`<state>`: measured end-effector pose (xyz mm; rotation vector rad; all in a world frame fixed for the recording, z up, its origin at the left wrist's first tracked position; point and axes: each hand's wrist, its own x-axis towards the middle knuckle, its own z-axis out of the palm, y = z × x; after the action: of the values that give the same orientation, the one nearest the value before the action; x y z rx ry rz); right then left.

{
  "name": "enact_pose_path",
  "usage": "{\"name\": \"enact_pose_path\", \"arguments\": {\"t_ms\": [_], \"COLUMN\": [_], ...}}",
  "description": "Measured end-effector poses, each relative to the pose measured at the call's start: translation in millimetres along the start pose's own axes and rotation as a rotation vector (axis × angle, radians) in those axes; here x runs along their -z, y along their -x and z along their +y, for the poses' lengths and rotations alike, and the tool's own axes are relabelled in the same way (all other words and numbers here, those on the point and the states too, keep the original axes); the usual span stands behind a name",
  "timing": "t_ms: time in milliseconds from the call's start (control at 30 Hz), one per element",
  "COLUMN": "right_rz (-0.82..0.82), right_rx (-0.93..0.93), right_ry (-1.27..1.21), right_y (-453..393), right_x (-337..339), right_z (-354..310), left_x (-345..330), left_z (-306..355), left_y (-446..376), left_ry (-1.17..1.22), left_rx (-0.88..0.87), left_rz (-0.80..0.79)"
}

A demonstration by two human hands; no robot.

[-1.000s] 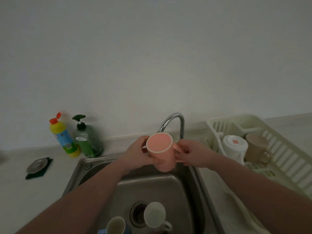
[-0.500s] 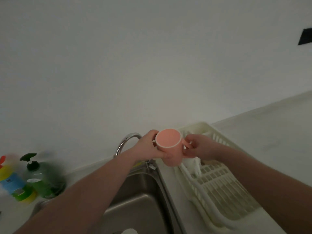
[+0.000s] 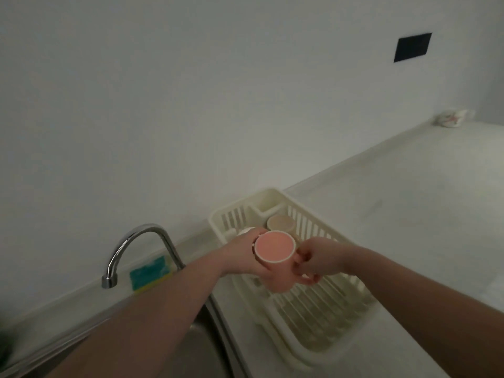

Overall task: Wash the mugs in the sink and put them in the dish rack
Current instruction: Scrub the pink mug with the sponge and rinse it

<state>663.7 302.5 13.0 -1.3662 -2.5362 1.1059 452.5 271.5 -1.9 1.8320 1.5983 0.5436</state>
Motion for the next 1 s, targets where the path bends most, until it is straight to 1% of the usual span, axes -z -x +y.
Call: {"name": "enact_pose_path", "arguments": {"t_ms": [133,200,333,533,833,1000], "right_rz": [-0.064,-0.092,-0.143,-0.103,-0.12,-0.123], "right_rx": [-0.076,-0.099,-0.158,-0.186,-0.207,-0.191], "right_ry": [-0.08,-0.124,-0.161,-0.187,-0.181,-0.145], "right_y": [0.5,0.6,1.0,0.1,3.1,2.4], "right_x": [-7.8,-13.8,-26.3,-40.6,-45.4,-48.1], "right_z": [8.4,9.2,13.8,21.2,19.6,18.0], "left_x": [-6.9,-9.1,-14.9,-19.8,-24.5,-26.8], "left_z": [-1.6,-4.0,-7.9,-10.2,-5.2,-2.2], "left_y": [-4.8,-6.5,-7.4,-11.9,-20.0,-20.4], "left_ry": [-0.05,-0.114,-0.18,-0.233,-0.386,-0.417], "left_rx": [0.015,0.017,0.049,0.058,0.097,0.113], "left_rz": [-0.092,-0.134,-0.212,-0.264,-0.353,-0.383]}}
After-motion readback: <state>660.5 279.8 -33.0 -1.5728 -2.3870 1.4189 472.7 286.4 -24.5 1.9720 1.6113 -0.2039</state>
